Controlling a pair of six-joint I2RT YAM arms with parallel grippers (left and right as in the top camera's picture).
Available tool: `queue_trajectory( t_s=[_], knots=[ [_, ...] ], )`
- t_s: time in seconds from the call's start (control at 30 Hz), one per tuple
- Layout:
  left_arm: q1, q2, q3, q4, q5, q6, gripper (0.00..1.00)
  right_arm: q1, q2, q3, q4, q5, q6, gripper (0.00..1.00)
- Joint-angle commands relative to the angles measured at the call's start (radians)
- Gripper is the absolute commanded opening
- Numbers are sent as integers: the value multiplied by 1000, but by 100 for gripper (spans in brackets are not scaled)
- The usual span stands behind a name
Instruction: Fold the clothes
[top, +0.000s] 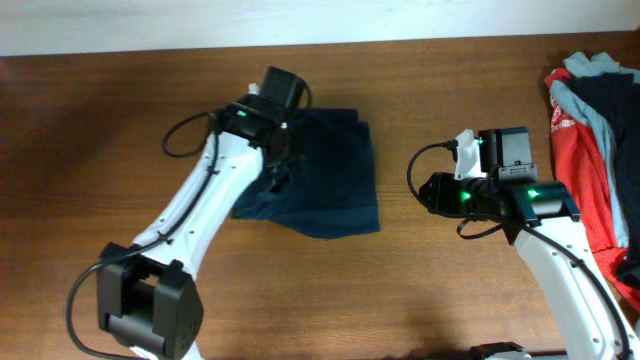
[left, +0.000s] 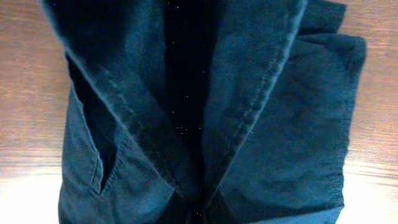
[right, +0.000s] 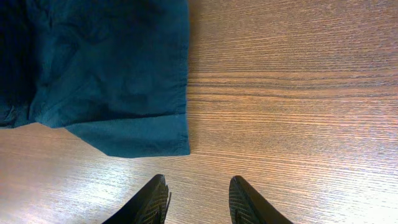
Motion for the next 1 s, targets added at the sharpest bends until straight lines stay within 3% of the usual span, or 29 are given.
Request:
queue_trajectory(
  t_s=[0.0, 0.2, 0.23, 0.33, 0.4, 0.47, 0.77, 0.97],
  knots=[
    [-55, 4, 50, 9, -68, -57, 1, -2, -15, 0, -10, -9, -10, 38],
    [-141, 4, 69, 21, -175, -71, 1, -2, -15, 0, -33, 16, 73, 38],
    [-145, 4, 69, 18, -182, -70, 1, -2, -13, 0, -26, 36, 97, 42],
    [-145, 4, 69, 2, -186, -69, 1, -2, 26, 0, 42, 68, 103, 27],
    [-139, 4, 69, -3, -185, -52, 1, -2, 89, 0, 105, 67, 104, 11],
    [-140, 4, 69, -3, -185, -36, 1, -2, 163, 0, 169, 66, 104, 4],
    [-135, 4, 131, -52, -200, 4, 1, -2, 507, 0, 440, -89, 104, 4],
    [-135, 4, 261, -120, -190, 10, 1, -2, 647, 0, 497, -90, 142, 4]
  ],
)
